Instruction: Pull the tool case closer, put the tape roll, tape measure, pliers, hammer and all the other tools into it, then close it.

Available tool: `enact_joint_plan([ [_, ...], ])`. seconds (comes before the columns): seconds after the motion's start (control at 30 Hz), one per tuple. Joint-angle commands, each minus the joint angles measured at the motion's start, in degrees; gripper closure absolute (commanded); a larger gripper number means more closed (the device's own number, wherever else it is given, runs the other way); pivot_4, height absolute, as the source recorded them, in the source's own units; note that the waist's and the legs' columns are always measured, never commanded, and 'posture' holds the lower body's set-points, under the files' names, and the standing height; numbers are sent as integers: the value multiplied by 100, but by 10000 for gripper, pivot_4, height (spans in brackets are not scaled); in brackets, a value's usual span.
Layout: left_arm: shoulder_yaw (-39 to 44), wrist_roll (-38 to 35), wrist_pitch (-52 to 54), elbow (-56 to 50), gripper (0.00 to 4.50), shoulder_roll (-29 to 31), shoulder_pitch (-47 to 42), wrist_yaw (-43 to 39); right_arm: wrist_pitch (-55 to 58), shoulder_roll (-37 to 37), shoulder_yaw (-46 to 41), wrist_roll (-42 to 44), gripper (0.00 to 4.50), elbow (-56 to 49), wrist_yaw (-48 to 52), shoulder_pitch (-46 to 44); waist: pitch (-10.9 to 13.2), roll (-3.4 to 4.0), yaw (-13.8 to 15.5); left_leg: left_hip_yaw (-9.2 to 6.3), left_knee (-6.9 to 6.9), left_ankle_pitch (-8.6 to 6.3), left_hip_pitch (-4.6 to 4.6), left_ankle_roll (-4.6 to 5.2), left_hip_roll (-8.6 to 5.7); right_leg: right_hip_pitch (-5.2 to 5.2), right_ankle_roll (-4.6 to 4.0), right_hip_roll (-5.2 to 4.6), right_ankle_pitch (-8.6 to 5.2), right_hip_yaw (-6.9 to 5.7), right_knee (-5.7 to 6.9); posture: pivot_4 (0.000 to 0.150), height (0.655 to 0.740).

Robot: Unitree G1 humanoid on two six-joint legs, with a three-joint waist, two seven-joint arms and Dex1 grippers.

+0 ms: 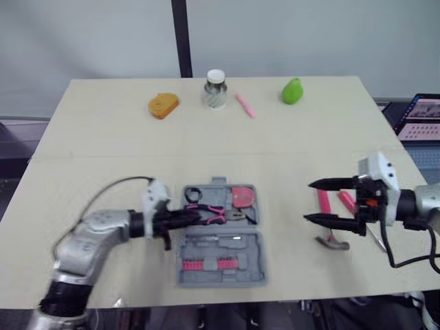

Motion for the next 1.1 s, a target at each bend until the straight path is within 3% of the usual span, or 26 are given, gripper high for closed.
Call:
enact_joint_plan([
  [0.03,1061,-68,-81,8,15460,355,539,96,-333,-19,-569,-257,0,923,-54,293,0,0,-6,3,-1,0,0,1,0,-1,0,0,0,1,-2,1500,7400],
  [0.13,1809,-57,-229,171,233,582,1073,58,-689,-73,-757,-480,0,1875,-26,327,1,1,-14,8,-2,-1,1,1,2,-2,0,0,0,2,-4,1500,7400],
  [0.37,3076,110,-699,483,233,605,2323,-19,-1954,-145,-728,-1161,0,4464,-102,-207,2,3,-63,17,-20,-4,8,-3,3,-7,-1,-2,-1,7,-15,1500,7400],
  [0.57,3474,108,-1006,794,233,533,2642,104,-2691,-74,-535,-1598,0,5982,-297,-964,4,10,-163,21,-30,-4,16,-9,6,-8,-5,-5,-3,9,-15,1500,7400],
  [0.87,3150,286,-1293,987,233,566,2700,170,-3044,-54,-388,-1764,0,6447,-198,-1302,6,15,-231,24,-38,-7,18,-14,9,-9,-9,-7,-5,6,-16,1500,7400],
  [1.1,2940,265,-1295,1017,233,609,2458,208,-2793,-65,-474,-1621,0,5942,-116,-1155,7,16,-276,21,-39,-8,18,-16,10,-9,-9,-9,-5,4,-16,1500,7400],
])
